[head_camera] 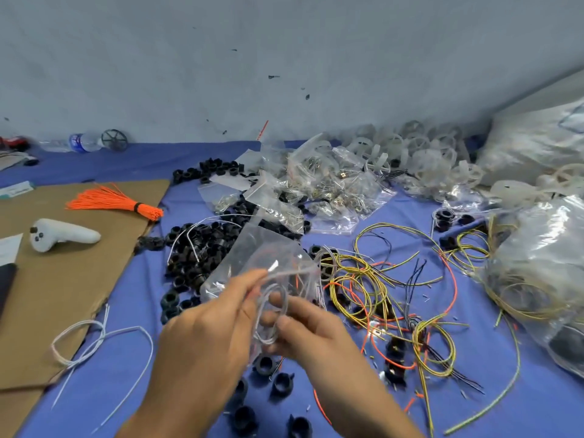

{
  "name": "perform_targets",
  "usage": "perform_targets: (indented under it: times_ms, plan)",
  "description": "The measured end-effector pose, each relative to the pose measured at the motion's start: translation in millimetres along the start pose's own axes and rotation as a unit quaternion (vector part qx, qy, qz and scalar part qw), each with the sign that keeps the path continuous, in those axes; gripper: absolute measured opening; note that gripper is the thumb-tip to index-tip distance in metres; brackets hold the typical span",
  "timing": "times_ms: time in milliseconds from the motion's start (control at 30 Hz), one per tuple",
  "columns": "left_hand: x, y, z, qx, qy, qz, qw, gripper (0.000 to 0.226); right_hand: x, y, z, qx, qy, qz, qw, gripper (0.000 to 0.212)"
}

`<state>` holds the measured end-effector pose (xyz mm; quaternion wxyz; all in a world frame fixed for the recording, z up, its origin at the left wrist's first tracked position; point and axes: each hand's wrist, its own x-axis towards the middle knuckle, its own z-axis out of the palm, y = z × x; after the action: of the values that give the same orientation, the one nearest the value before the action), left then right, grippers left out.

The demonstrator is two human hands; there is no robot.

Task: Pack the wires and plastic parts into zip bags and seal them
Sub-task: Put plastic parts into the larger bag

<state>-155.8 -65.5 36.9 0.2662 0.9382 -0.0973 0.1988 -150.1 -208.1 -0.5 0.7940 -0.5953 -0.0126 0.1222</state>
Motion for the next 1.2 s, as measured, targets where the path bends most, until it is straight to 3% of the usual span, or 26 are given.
perform_targets:
  times_ms: [67,167,200,267,400,467,567,600,633,733,833,867,933,1033,1133,1200]
  plan:
    - [-4,0,-1,0.039,-0.029,0.053,0.997,0.041,0,9,-3,-0.165,0.005,-0.067,0.984,0.017]
    - [-9,-4,8,0.096,-0.054,0.122,0.986,0.045,5,25,-13,-0.464,0.023,-0.096,0.880,0.011]
    - [-11,-6,11,0.104,-0.061,0.132,0.984,0.046,7,26,-13,-0.484,0.022,-0.070,0.872,0.002]
    - [-13,-7,13,0.108,-0.073,0.139,0.982,0.046,12,27,-14,-0.481,0.012,-0.013,0.877,0.015]
    - [-16,-10,13,0.099,-0.070,0.135,0.983,0.045,16,22,-16,-0.586,0.000,-0.006,0.811,0.021]
    - [-18,-7,14,0.086,-0.090,0.134,0.983,0.046,13,19,-11,-0.548,-0.005,-0.019,0.836,0.023]
    - [-21,-6,13,0.030,-0.088,0.107,0.990,0.046,6,19,-1,-0.258,-0.030,0.007,0.966,0.052]
    - [-20,-7,10,0.017,-0.084,0.092,0.992,0.047,4,21,4,-0.164,-0.036,0.012,0.986,0.058]
    - [-19,-10,8,0.015,-0.077,0.080,0.994,0.048,2,23,5,-0.132,-0.038,-0.012,0.990,0.058]
    - [-16,-17,5,0.016,-0.055,0.041,0.998,0.037,-9,22,4,-0.172,-0.086,-0.085,0.978,0.044]
    - [-14,-23,6,-0.033,-0.049,-0.030,0.998,0.038,-14,11,-8,-0.197,-0.001,-0.133,0.971,0.027]
    - [-13,-24,5,-0.053,-0.053,-0.044,0.996,0.042,-14,7,-16,-0.225,0.057,-0.167,0.958,0.022]
    - [-12,-26,3,-0.074,-0.048,-0.051,0.995,0.041,-6,1,-43,-0.338,0.172,-0.229,0.896,0.018]
    - [-9,-28,-1,-0.078,-0.033,-0.056,0.995,0.036,28,-8,-99,-0.482,0.272,-0.175,0.814,0.018]
    - [-7,-28,-3,-0.089,-0.031,-0.073,0.993,0.036,70,-10,-147,-0.646,0.212,-0.041,0.732,0.025]
    - [-6,-26,-5,-0.090,-0.029,-0.073,0.993,0.035,92,-8,-158,-0.689,0.137,0.007,0.712,0.032]
